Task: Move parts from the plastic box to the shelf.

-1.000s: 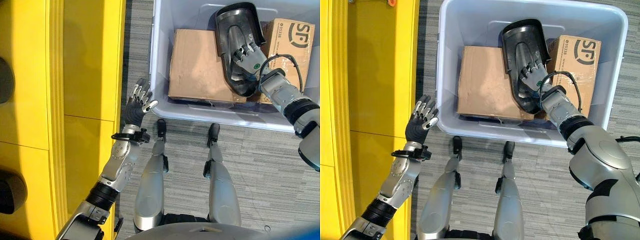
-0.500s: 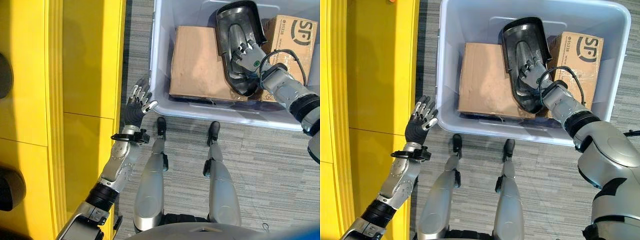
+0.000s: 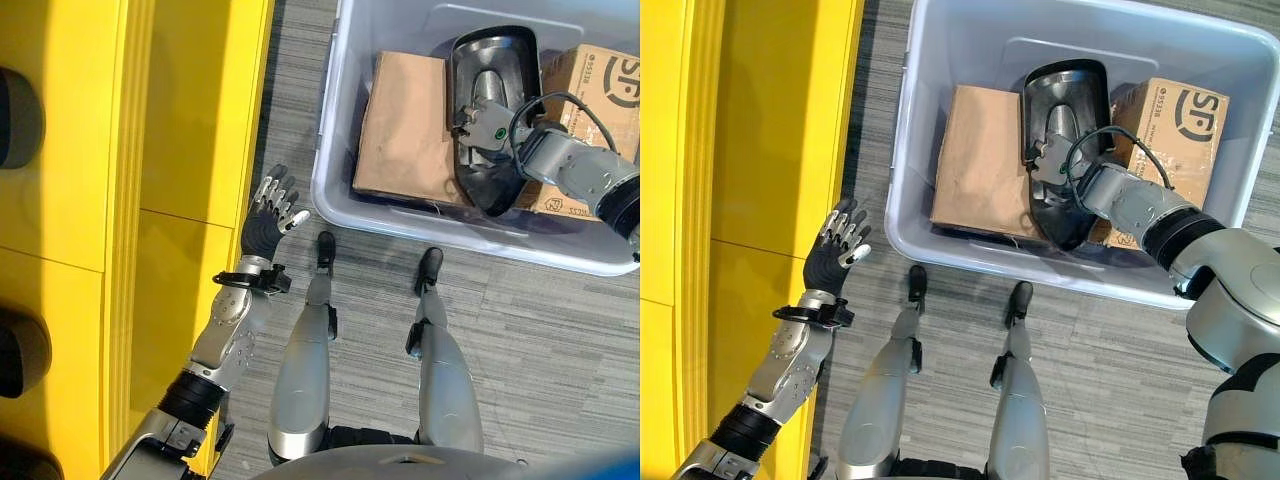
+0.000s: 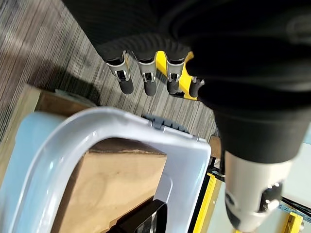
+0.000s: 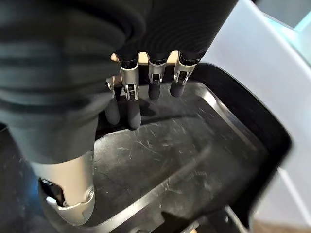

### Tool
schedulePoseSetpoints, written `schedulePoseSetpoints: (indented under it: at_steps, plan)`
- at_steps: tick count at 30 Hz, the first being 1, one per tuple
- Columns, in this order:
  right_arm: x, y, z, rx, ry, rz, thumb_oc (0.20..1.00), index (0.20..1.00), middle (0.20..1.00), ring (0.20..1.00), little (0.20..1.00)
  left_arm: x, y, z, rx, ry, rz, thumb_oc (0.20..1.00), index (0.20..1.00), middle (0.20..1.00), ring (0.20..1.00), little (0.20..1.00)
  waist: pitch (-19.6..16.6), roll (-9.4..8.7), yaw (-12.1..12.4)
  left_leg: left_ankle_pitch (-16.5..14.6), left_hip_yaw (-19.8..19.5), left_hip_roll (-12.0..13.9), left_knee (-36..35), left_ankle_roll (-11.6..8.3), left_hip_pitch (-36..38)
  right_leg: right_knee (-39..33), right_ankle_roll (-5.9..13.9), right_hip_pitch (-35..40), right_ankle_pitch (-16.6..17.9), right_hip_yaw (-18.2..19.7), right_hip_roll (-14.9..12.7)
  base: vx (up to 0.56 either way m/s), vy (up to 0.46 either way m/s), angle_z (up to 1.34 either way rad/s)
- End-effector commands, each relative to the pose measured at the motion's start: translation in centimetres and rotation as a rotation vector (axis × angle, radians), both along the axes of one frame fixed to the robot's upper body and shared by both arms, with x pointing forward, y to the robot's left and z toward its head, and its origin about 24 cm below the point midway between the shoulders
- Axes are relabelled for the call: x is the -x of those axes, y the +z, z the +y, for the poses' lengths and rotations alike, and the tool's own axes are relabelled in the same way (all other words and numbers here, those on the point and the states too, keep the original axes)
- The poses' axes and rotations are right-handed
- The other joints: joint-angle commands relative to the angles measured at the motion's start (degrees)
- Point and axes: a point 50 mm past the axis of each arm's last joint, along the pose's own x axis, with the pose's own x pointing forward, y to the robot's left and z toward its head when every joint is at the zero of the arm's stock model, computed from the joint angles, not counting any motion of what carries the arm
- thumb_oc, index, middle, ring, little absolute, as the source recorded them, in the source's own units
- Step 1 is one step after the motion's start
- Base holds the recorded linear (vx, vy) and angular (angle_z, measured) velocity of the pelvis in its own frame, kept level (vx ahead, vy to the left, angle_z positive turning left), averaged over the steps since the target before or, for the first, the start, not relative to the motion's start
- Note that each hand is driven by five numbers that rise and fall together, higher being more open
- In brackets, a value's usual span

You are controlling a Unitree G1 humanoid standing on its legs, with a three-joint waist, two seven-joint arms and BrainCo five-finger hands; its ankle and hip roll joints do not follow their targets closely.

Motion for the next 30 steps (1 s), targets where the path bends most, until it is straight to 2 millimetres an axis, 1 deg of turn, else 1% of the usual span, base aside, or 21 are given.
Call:
schedulePoseSetpoints:
  at_steps: [1, 2, 3, 5, 8, 11, 12, 13, 15, 18, 19, 20, 21, 23, 24, 25, 26, 27, 30]
  plan:
    - [0.1, 2.9, -1.4, 0.014, -0.02, -0.063, 1.0, 1.0, 1.0, 1.0, 1.0, 1.2, 2.0, 0.7, 0.001, -0.021, -0.116, 1.0, 1.0, 1.0, 1.0, 1.0, 0.85, -4.28, 0.7, -1.16, -2.02, 1.79, 0.67, -2.34, 0.32, 4.42, 3.62, 2.68, -5.11, -1.51, -4.63, 0.0, 0.0, 0.0]
    - [0.1, 5.4, -2.0, -0.015, -0.019, -0.166, 1.0, 1.0, 1.0, 1.0, 1.0, 1.3, 2.1, 1.1, 0.011, 0.003, -0.123, 1.0, 1.0, 1.0, 1.0, 1.0, 0.85, -4.11, 0.14, -1.46, -1.83, 1.89, 0.58, -2.37, 0.93, 4.51, 3.68, 3.01, -5.35, -1.29, -4.57, -0.01, 0.031, 0.01]
    - [0.3, 7.1, -2.0, -0.04, -0.004, -0.232, 1.0, 1.0, 1.0, 1.0, 1.0, 1.4, 2.1, 1.1, 0.019, 0.011, -0.128, 1.0, 1.0, 1.0, 1.0, 1.0, 0.85, -3.84, -0.48, -1.12, -1.52, 1.96, 0.38, -2.31, 0.95, 4.4, 3.62, 2.73, -4.93, -0.89, -4.52, -0.02, 0.036, 0.0]
    - [0.6, 8.7, -1.7, -0.068, 0.03, -0.288, 1.0, 1.0, 1.0, 1.0, 1.0, 1.4, 2.2, 1.0, 0.027, 0.016, -0.132, 1.0, 1.0, 1.0, 1.0, 1.0, 0.85, -3.74, -1.08, -1.11, -1.22, 2.07, 0.3, -2.32, 1.21, 4.43, 3.61, 2.7, -4.82, -0.59, -4.45, -0.02, 0.012, 0.0]
    - [1.1, 10.3, -0.8, -0.101, 0.079, -0.343, 1.0, 1.0, 1.0, 1.0, 1.0, 1.4, 2.2, 1.0, 0.034, 0.029, -0.13, 1.0, 1.0, 1.0, 1.0, 1.0, 0.84, -3.26, -1.96, -1.22, -0.94, 2.19, 0.28, -2.28, 1.58, 4.58, 3.55, 2.67, -4.76, -0.29, -4.41, 0.0, 0.007, -0.05]
    - [1.6, 11.4, 0.3, -0.131, 0.139, -0.371, 1.0, 1.0, 1.0, 1.0, 1.0, 1.3, 2.1, 0.8, 0.045, 0.039, -0.131, 1.0, 1.0, 1.0, 1.0, 1.0, 0.85, -2.59, -2.84, -1.33, -0.69, 2.24, 0.2, -2.22, 1.96, 4.64, 3.53, 2.71, -4.73, -0.06, -4.35, 0.0, 0.009, -0.08]
    - [1.6, 11.4, 0.3, -0.131, 0.139, -0.371, 1.0, 1.0, 1.0, 1.0, 1.0, 1.3, 2.1, 0.8, 0.045, 0.039, -0.131, 1.0, 1.0, 1.0, 1.0, 1.0, 0.85, -2.58, -2.84, -1.32, -0.69, 2.24, 0.19, -2.22, 1.96, 4.64, 3.53, 2.7, -4.73, -0.07, -4.35, 0.0, 0.008, -0.06]
    - [2.0, 11.7, 1.0, -0.155, 0.182, -0.382, 1.0, 1.0, 1.0, 1.0, 1.0, 1.2, 2.2, 0.8, 0.043, 0.045, -0.133, 1.0, 1.0, 1.0, 1.0, 1.0, 0.85, -2.62, -3.22, -1.39, -0.64, 2.31, 0.16, -2.18, 2.19, 4.73, 3.53, 2.7, -4.74, 0.09, -4.29, 0.0, 0.004, -0.07]
    - [2.3, 12.1, 1.2, -0.183, 0.202, -0.406, 1.0, 1.0, 1.0, 1.0, 1.0, 1.2, 2.1, 0.9, 0.041, 0.054, -0.13, 1.0, 1.0, 1.0, 1.0, 1.0, 0.85, -2.65, -3.44, -1.44, -0.57, 2.3, 0.15, -2.13, 2.31, 4.8, 3.5, 2.66, -4.76, 0.23, -4.21, 0.0, 0.003, -0.06]
    - [3.3, 12.9, 2.1, -0.24, 0.278, -0.439, 1.0, 1.0, 1.0, 1.0, 1.0, 1.2, 2.2, 1.0, 0.033, 0.065, -0.133, 1.0, 1.0, 1.0, 1.0, 1.0, 0.85, -2.9, -4.0, -1.56, -0.27, 2.33, 0.19, -2.08, 2.6, 5.0, 3.42, 2.67, -4.87, 0.54, -4.11, 0.0, 0.002, -0.06]
    - [3.3, 12.9, 2.1, -0.241, 0.278, -0.439, 1.0, 1.0, 1.0, 1.0, 1.0, 1.2, 2.2, 1.0, 0.032, 0.065, -0.133, 1.0, 1.0, 1.0, 1.0, 1.0, 0.85, -2.93, -3.96, -1.57, -0.27, 2.33, 0.19, -2.08, 2.61, 5.0, 3.42, 2.67, -4.87, 0.55, -4.11, 0.0, 0.005, -0.1]
    - [3.9, 13.2, 2.5, -0.28, 0.317, -0.45, 1.0, 1.0, 1.0, 1.0, 1.0, 1.2, 2.1, 1.0, 0.029, 0.07, -0.127, 1.0, 1.0, 1.0, 1.0, 1.0, 0.84, -2.93, -4.39, -1.7, -0.13, 2.32, 0.24, -2.01, 2.82, 5.17, 3.38, 2.68, -4.94, 0.73, -3.99, 0.0, 0.007, -0.06]
    - [4.0, 13.4, 2.6, -0.304, 0.328, -0.461, 1.0, 1.0, 1.0, 1.0, 1.0, 1.2, 2.0, 1.0, 0.029, 0.075, -0.124, 1.0, 1.0, 1.0, 1.0, 1.0, 0.84, -2.87, -4.56, -1.72, -0.07, 2.35, 0.24, -1.98, 2.89, 5.19, 3.38, 2.71, -4.94, 0.72, -3.95, 0.0, 0.003, -0.05]
    - [4.3, 13.3, 2.8, -0.415, 0.353, -0.47, 1.0, 1.0, 1.0, 1.0, 1.0, 1.1, 2.0, 1.0, 0.033, 0.083, -0.123, 1.0, 1.0, 1.0, 1.0, 1.0, 0.84, -2.97, -4.86, -1.8, 0.04, 2.46, 0.27, -1.97, 3.05, 5.19, 3.35, 2.78, -4.9, 0.87, -3.91, 0.0, 0.0, 0.0]
    - [4.3, 13.3, 2.8, -0.417, 0.352, -0.47, 1.0, 1.0, 1.0, 1.0, 1.0, 1.1, 2.0, 1.0, 0.031, 0.083, -0.123, 1.0, 1.0, 1.0, 1.0, 1.0, 0.84, -3.07, -4.78, -1.81, 0.05, 2.45, 0.27, -1.97, 3.07, 5.19, 3.35, 2.8, -4.91, 0.88, -3.91, 0.0, 0.0, 0.0]
    - [4.5, 13.2, 3.1, -0.485, 0.38, -0.47, 1.0, 1.0, 1.0, 1.0, 1.0, 1.1, 2.0, 0.9, 0.04, 0.089, -0.122, 1.0, 1.0, 1.0, 1.0, 1.0, 0.85, -2.74, -5.17, -1.83, 0.14, 2.47, 0.26, -1.95, 3.1, 5.19, 3.33, 2.7, -4.89, 0.98, -3.86, 0.0, 0.0, 0.0]
    - [4.9, 13.3, 3.2, -0.578, 0.414, -0.493, 1.0, 1.0, 1.0, 1.0, 1.0, 1.0, 2.1, 0.9, 0.04, 0.096, -0.127, 1.0, 1.0, 1.0, 1.0, 1.0, 0.84, -2.94, -5.4, -1.92, 0.21, 2.43, 0.25, -1.92, 3.23, 5.2, 3.3, 2.76, -4.89, 0.99, -3.73, 0.0, 0.0, 0.0]
    - [5.0, 13.2, 3.1, -0.583, 0.412, -0.493, 1.0, 1.0, 1.0, 1.0, 1.0, 1.0, 2.1, 0.9, 0.035, 0.094, -0.125, 1.0, 1.0, 1.0, 1.0, 1.0, 0.78, -3.19, -5.21, -1.92, 0.21, 2.42, 0.24, -1.92, 3.26, 5.19, 3.3, 2.8, -4.9, 0.98, -3.74, 0.0, 0.0, 0.0]
    - [5.2, 12.8, 3.1, -0.693, 0.446, -0.504, 1.0, 1.0, 1.0, 1.0, 1.0, 1.0, 2.1, 0.9, 0.033, 0.103, -0.124, 1.0, 1.0, 1.0, 1.0, 1.0, 0.54, -3.16, -5.6, -1.98, 0.34, 2.57, 0.03, -1.9, 3.59, 5.21, 3.22, 2.91, -4.99, 0.98, -3.68, 0.0, -0.004, -0.01]
